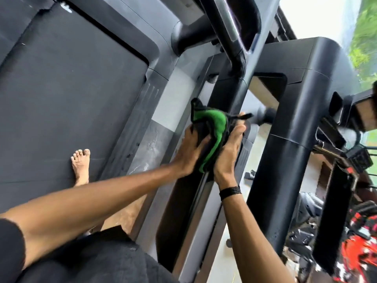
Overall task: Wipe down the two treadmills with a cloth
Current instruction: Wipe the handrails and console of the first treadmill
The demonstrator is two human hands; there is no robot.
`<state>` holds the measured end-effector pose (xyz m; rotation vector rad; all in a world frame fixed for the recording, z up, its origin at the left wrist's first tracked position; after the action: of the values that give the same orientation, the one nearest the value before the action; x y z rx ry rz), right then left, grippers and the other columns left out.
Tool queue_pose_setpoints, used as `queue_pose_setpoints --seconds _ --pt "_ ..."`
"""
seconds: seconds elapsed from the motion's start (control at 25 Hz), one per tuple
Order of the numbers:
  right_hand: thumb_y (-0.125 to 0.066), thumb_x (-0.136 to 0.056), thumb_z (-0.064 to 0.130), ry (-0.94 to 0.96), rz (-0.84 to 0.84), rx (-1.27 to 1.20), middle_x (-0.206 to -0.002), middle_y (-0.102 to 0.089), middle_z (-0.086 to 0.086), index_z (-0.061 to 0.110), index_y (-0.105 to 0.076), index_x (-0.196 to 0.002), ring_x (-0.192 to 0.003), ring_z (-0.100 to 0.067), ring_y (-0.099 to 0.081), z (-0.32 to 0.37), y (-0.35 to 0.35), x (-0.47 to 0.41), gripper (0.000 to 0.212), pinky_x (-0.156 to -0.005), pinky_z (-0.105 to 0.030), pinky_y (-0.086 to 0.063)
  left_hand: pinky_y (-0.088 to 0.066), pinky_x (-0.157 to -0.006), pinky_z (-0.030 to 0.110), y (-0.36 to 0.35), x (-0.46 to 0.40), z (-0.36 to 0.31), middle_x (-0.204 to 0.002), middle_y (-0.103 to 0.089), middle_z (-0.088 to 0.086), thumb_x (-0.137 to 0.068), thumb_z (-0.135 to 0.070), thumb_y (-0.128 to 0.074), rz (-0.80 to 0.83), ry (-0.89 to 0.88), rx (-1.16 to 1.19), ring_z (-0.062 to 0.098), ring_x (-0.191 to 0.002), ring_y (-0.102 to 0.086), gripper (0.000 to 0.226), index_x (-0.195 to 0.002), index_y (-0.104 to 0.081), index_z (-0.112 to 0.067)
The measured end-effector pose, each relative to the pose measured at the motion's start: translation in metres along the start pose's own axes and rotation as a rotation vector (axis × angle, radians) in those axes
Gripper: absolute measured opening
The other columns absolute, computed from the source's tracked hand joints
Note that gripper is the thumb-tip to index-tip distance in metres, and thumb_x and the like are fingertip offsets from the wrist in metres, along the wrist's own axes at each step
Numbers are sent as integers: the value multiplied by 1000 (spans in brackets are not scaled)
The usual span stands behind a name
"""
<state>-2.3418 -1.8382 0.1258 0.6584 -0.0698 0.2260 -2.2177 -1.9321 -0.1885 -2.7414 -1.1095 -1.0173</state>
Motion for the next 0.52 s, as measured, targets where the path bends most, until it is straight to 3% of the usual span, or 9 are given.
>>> queue_pose_setpoints --seconds 0.04,0.08,0.12,0.16,0.2,0.24,0.36,0.44,0.52 --pt "-22 -98 67 -9 -1 -3 -165 -16 9 22 -19 -158 -152 -4 -11 2 -1 0 76 -126 -41 -7 -50 -92 37 -1 37 -138 -84 -44 36 -103 -36 -48 100 5 173 35 -95 -62 42 -97 -38 4" --pt "-21 -100 62 -2 3 10 -165 -15 10 21 -17 -158 -151 -1 -10 5 -2 0 71 -126 -40 -7 -48 -97 41 6 58 -239 -97 -49 38 -94 -69 -43 210 32 145 38 -104 -61 75 -107 -48 4" --pt "-19 -103 54 7 9 41 -165 -13 11 20 -16 -158 -151 2 -8 8 -2 0 65 -127 -40 -6 -46 -100 45 0 55 -274 -113 -55 33 -81 -88 -34 357 20 98 39 -111 -60 96 -124 -51 -4" --pt "-18 -104 47 8 14 77 -165 -11 11 20 -14 -158 -150 3 -7 9 -2 2 61 -126 -41 -3 -45 -101 44 -15 65 -297 -125 -59 24 -80 -90 -27 538 -64 171 38 -115 -59 97 -138 -46 -14" --pt "-17 -104 45 4 20 106 -165 -10 12 21 -13 -158 -150 4 -5 11 -2 4 60 -126 -41 -1 -44 -101 40 -32 63 -304 -130 -60 18 -81 -86 -24 611 -56 240 36 -118 -58 93 -145 -40 -20" --pt "-17 -104 44 -1 19 131 -165 -9 13 21 -12 -158 -150 5 -4 12 -2 4 59 -126 -42 0 -43 -100 37 -37 49 -291 -133 -60 15 -80 -83 -22 508 -5 248 34 -119 -58 92 -148 -36 -22" --pt "-17 -104 45 -6 12 191 -166 -9 13 22 -12 -158 -150 5 -3 13 -2 4 59 -126 -42 -1 -41 -108 40 -26 58 -264 -139 -57 7 -69 -91 -19 579 -69 300 27 -126 -54 103 -146 -38 -26" --pt "-16 -104 50 7 6 217 -166 -7 12 22 -11 -159 -150 5 -1 16 -4 5 61 -126 -43 0 -36 -113 44 -28 86 -238 -143 -51 4 -71 -96 -23 594 -68 356 21 -132 -48 94 -140 -40 -34" --pt "-12 -102 61 51 11 248 -167 -4 10 21 -9 -159 -151 3 2 16 -3 7 70 -126 -43 3 -31 -118 43 -27 106 -213 -145 -42 7 -76 -92 -30 610 -176 368 18 -137 -40 79 -136 -34 -40"
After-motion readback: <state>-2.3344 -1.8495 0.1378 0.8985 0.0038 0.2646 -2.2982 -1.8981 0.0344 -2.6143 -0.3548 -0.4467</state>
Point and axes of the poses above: each hand's wrist, its own x-axis away from the middle knuckle, its own y-axis out of the back of the hand, z = x × y, the point moved 1 cm from there along -x, towards the middle knuckle
